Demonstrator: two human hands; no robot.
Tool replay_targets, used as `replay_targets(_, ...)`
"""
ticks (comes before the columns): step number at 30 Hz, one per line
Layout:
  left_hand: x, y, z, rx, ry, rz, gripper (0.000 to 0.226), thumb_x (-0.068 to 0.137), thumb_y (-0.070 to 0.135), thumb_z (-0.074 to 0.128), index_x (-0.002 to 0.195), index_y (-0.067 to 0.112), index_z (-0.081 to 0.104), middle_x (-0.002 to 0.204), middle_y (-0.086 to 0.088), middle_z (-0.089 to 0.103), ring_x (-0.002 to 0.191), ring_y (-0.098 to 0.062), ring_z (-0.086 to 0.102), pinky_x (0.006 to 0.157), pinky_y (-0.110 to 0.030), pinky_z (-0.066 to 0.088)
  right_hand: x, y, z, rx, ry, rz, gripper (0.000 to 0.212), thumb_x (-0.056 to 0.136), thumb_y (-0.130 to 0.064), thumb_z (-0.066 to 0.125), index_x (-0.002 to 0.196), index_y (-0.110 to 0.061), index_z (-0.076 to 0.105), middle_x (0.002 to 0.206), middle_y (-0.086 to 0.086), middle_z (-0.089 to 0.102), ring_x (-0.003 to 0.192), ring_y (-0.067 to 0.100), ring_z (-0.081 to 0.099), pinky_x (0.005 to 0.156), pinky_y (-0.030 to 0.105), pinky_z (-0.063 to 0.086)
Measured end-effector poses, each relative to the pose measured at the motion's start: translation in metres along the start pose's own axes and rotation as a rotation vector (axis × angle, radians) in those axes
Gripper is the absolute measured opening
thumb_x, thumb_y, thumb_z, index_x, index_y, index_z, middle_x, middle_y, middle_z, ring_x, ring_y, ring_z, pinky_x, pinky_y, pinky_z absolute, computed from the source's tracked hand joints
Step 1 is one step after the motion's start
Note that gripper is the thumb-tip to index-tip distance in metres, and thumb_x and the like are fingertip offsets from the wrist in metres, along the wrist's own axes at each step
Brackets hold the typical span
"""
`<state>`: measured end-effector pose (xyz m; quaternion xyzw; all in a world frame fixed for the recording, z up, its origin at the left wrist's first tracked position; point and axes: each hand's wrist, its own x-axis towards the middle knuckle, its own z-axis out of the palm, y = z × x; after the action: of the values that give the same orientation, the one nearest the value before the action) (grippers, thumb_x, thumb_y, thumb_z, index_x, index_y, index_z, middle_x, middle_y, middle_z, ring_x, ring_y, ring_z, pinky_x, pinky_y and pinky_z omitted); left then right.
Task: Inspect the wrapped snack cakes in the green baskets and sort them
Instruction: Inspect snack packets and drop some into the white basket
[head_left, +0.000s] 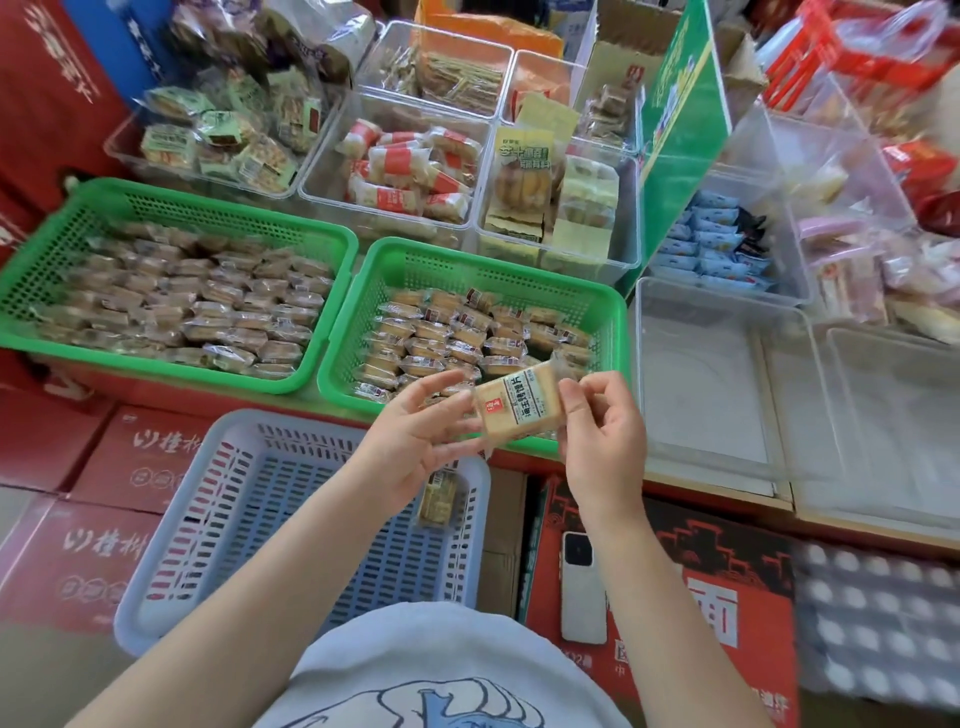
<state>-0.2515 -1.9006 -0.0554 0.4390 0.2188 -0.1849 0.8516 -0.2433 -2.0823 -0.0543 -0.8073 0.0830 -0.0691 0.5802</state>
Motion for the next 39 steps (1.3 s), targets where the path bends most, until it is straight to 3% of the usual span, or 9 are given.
replay_targets(3, -0.009, -0.004, 0.006, 0.310, 0.012, 0.081, 0.056, 0.072, 0.024, 0.082, 0.120, 0.011, 0.056, 0.111, -0.014, 0.072, 0.091, -0.024, 0.074, 0.078, -0.039, 0.063, -0.003, -0.008, -0.001, 0.258, 0.110, 0.252, 0.024, 0.100, -0.026, 0.059, 0.080, -0.017, 0.050, 0.075, 0.014, 0.061, 0.056, 0.022, 0.054, 0.045, 0.027, 0.040)
replay_targets(7, -0.017, -0.013, 0.013, 0.852, 0.101, 0.428, 0.027, 0.080, 0.024, 0.084, 0.096, 0.022, 0.063, 0.091, 0.005, 0.073, 0.078, -0.016, 0.072, 0.071, -0.035, 0.061, -0.010, -0.013, 0.001, 0.438, 0.152, 0.410, 0.023, 0.101, -0.021, 0.057, 0.082, -0.012, 0.047, 0.067, 0.007, 0.051, 0.043, 0.010, 0.039, 0.037, 0.020, 0.030)
replay_targets(10, -0.017, -0.015, 0.009, 0.932, 0.151, 0.610, 0.011, 0.085, 0.017, 0.081, 0.083, 0.018, 0.069, 0.075, 0.004, 0.071, 0.065, -0.019, 0.067, 0.063, -0.041, 0.057, -0.015, -0.012, 0.004, 0.502, 0.154, 0.475, 0.021, 0.101, -0.021, 0.058, 0.087, -0.011, 0.046, 0.068, 0.007, 0.049, 0.042, 0.009, 0.037, 0.036, 0.020, 0.029)
replay_targets(13, -0.016, -0.013, 0.004, 0.949, 0.117, 0.574, 0.011, 0.087, 0.011, 0.077, 0.082, 0.018, 0.070, 0.073, 0.004, 0.072, 0.067, -0.013, 0.070, 0.066, -0.038, 0.060, -0.019, -0.012, 0.005, 0.546, 0.157, 0.506, 0.021, 0.100, -0.022, 0.058, 0.090, -0.009, 0.046, 0.067, 0.007, 0.052, 0.042, 0.009, 0.038, 0.036, 0.020, 0.027)
replay_targets(19, -0.016, -0.007, 0.011, 0.517, 0.103, 0.248, 0.011, 0.103, 0.013, 0.056, 0.108, 0.007, 0.063, 0.097, -0.009, 0.075, 0.085, -0.022, 0.075, 0.079, -0.039, 0.063, -0.019, -0.015, 0.006, 0.617, 0.088, 0.449, 0.023, 0.101, -0.019, 0.057, 0.085, -0.011, 0.043, 0.056, -0.001, 0.042, 0.041, 0.010, 0.034, 0.037, 0.021, 0.026)
replay_targets(22, -0.011, 0.001, 0.015, 0.232, 0.048, 0.041, 0.029, 0.099, 0.027, 0.061, 0.123, 0.011, 0.057, 0.106, -0.011, 0.075, 0.092, -0.028, 0.075, 0.070, -0.038, 0.062, -0.017, -0.014, 0.003, 0.524, -0.051, 0.349, 0.019, 0.101, -0.019, 0.056, 0.089, -0.009, 0.046, 0.062, 0.001, 0.049, 0.046, 0.012, 0.038, 0.039, 0.023, 0.028)
replay_targets(27, -0.004, 0.009, 0.003, 0.138, -0.073, 0.029, 0.055, 0.084, 0.024, 0.071, 0.134, 0.010, 0.054, 0.100, -0.009, 0.074, 0.078, -0.019, 0.072, 0.058, -0.027, 0.059, -0.013, -0.014, -0.004, 0.424, -0.256, 0.283, 0.024, 0.092, -0.036, 0.063, 0.096, -0.014, 0.054, 0.087, 0.017, 0.057, 0.057, 0.017, 0.050, 0.048, 0.027, 0.038)
replay_targets(32, -0.003, 0.011, -0.002, 0.152, -0.185, -0.018, 0.054, 0.083, 0.021, 0.069, 0.134, 0.009, 0.054, 0.098, -0.009, 0.074, 0.076, -0.018, 0.072, 0.061, -0.026, 0.060, -0.002, -0.014, -0.008, 0.637, -0.410, 0.340, 0.013, 0.091, -0.027, 0.063, 0.103, -0.020, 0.062, 0.103, 0.003, 0.069, 0.094, 0.017, 0.066, 0.075, 0.036, 0.054)
replay_targets(39, 0.010, 0.014, -0.006, 0.059, -0.392, -0.111, 0.020, 0.091, 0.033, 0.063, 0.105, 0.020, 0.059, 0.112, -0.012, 0.070, 0.092, -0.030, 0.071, 0.072, -0.035, 0.061, 0.014, -0.002, -0.008, 1.097, -0.485, 0.535, 0.009, 0.097, -0.022, 0.057, 0.099, -0.014, 0.062, 0.099, 0.007, 0.057, 0.100, 0.022, 0.058, 0.080, 0.036, 0.059)
